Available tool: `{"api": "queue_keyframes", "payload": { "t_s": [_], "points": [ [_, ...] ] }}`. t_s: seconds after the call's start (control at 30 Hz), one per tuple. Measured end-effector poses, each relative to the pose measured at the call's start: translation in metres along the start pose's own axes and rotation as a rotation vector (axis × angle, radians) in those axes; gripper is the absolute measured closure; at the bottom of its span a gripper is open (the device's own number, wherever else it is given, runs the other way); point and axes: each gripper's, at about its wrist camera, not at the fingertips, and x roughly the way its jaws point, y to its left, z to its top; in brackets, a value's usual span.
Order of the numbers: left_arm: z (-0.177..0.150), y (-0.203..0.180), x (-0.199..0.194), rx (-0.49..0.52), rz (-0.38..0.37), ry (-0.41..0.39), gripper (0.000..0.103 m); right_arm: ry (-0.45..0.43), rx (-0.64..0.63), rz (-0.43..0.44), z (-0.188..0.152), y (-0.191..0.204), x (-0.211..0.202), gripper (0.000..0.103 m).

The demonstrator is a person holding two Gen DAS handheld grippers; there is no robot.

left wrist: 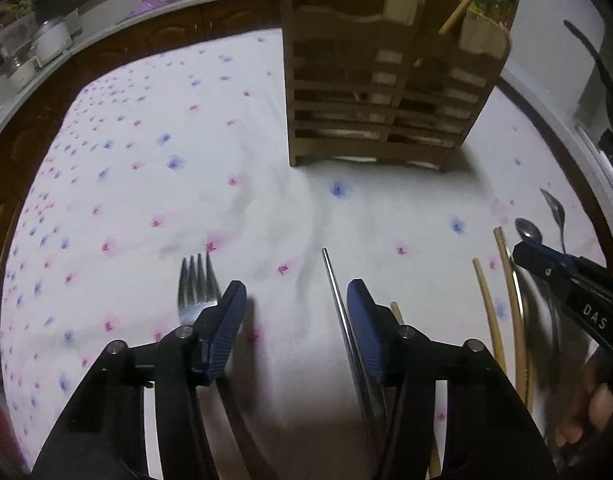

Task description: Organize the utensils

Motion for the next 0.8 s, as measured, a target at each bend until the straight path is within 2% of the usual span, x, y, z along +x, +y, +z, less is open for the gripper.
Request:
{"api": "queue_keyframes", "payload": {
  "t_s": [0.07, 0.3, 0.4, 0.47, 0.53, 0.63, 0.8],
  "points": [
    [0.001, -0.001, 0.009, 0.005, -0.014, 0.031, 0.056, 0.025, -0.010, -0.011, 0.002, -0.001, 0.008, 0.088],
    [0.006, -0.006, 0.014, 0.035, 0.001, 0.028, 0.057, 0.039, -0.054, -0.025, 0.013, 0.006, 0.018, 0.089],
    [0.006, -0.011, 0.013, 0.065, -0.008, 0.012, 0.069, 0.039, -0.084, -0.043, 0.014, 0.011, 0.021, 0.089],
    [0.005, -0.015, 0.013, 0.082, -0.008, 0.002, 0.084, 0.032, -0.104, -0.056, 0.013, 0.014, 0.021, 0.089],
    [0.005, -0.018, 0.013, 0.096, -0.004, -0.008, 0.094, 0.026, -0.103, -0.061, 0.012, 0.014, 0.021, 0.094],
    [0.005, -0.019, 0.012, 0.098, 0.007, -0.018, 0.097, 0.023, -0.065, -0.041, 0.014, 0.009, 0.020, 0.096],
    [0.004, 0.002, 0.000, 0.006, -0.091, -0.027, 0.099, -0.003, -0.009, 0.039, 0.013, 0.006, 0.007, 0.098]
  ]
}}
